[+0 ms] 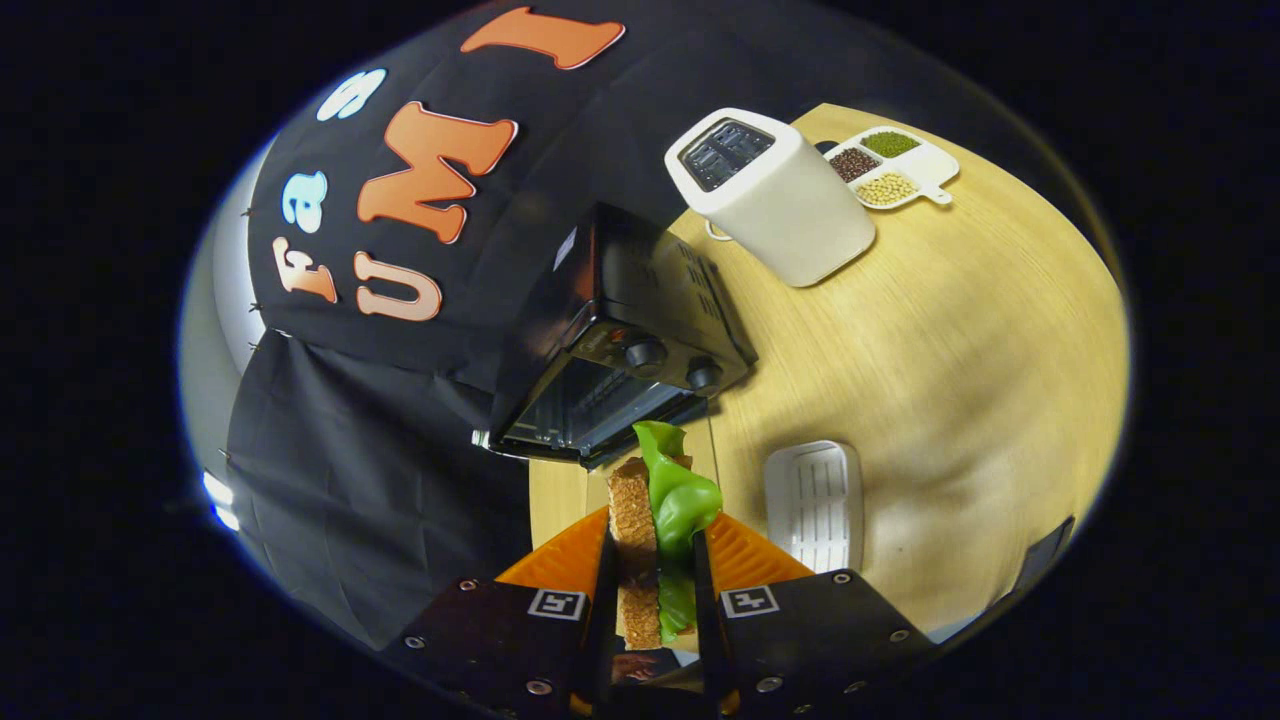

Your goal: Open the toaster oven, put the food inside, and close the toaster oven door.

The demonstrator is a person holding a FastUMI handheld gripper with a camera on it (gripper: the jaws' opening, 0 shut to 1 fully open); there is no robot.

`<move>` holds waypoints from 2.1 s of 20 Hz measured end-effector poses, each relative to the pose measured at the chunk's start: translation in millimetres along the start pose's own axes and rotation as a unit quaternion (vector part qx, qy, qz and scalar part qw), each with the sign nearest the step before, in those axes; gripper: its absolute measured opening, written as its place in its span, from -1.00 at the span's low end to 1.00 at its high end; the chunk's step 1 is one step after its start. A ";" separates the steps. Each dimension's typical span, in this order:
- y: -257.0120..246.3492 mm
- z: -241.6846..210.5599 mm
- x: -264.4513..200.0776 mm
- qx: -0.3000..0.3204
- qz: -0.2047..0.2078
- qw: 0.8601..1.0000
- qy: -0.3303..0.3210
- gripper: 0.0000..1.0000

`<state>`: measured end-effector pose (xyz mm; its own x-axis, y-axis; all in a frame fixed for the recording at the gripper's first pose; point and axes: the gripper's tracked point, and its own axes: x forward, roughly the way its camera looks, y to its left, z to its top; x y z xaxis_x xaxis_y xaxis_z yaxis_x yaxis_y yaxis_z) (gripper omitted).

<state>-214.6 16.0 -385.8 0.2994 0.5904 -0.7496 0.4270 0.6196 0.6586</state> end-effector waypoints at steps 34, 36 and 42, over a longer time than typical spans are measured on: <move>80.2 44.0 214.4 0.182 0.084 0.938 -0.284 -0.30; 79.2 51.6 224.0 0.199 0.086 0.931 -0.293 -0.30; 71.2 70.7 244.1 0.212 0.077 0.920 -0.320 -0.25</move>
<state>-50.8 167.7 -526.7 0.7679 0.1437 -0.6243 0.5914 0.2154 0.7770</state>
